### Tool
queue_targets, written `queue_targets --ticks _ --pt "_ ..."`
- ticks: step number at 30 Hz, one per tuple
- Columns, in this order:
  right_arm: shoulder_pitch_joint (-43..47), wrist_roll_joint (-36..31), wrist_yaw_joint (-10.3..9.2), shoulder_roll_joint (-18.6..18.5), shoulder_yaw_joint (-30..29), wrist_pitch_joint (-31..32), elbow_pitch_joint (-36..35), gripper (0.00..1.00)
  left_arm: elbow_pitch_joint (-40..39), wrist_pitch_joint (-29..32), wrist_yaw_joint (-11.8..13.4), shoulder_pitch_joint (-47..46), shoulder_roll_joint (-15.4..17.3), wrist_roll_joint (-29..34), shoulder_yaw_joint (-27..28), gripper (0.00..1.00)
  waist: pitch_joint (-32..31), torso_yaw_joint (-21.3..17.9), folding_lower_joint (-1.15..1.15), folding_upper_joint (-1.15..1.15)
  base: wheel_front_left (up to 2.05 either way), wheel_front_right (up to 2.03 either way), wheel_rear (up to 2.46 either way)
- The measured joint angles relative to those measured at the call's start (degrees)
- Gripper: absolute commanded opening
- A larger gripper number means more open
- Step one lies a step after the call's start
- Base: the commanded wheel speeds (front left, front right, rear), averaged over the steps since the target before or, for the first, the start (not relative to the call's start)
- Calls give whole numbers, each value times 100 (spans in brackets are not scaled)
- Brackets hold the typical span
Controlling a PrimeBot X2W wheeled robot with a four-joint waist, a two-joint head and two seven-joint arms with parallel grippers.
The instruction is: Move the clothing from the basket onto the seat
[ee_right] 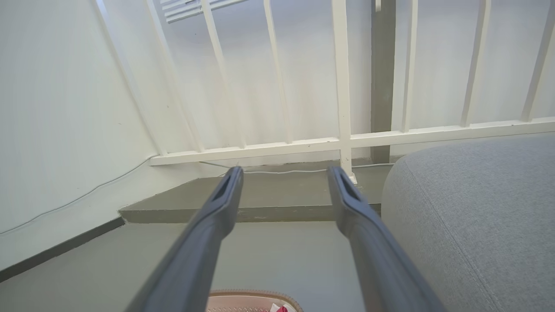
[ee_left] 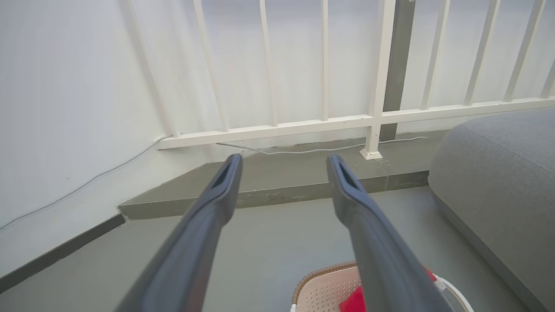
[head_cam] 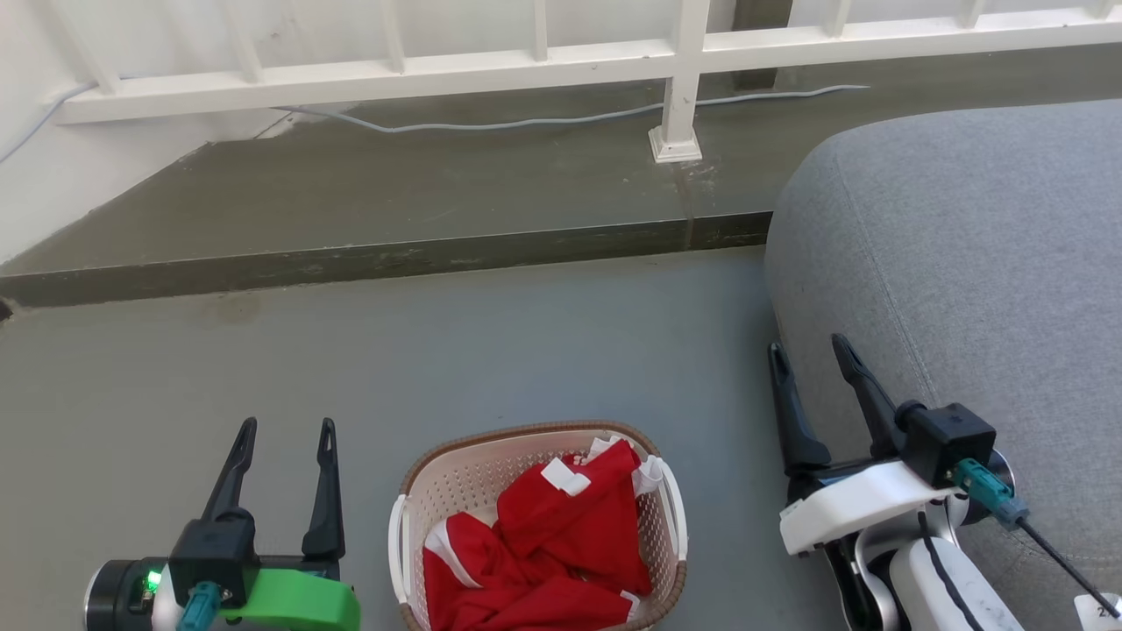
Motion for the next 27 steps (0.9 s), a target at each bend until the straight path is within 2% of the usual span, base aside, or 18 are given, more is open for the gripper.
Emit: queue_targets --ticks 5,27 --pt "0 -327 -43 -14 66 -96 -46 100 -19 -82 38 39 -11 202 1 100 -21 -2 0 0 0 0 0" --pt "1 -327 -51 -15 57 -100 -71 100 90 -82 37 91 -18 180 85 100 -35 -14 0 0 0 0 0"
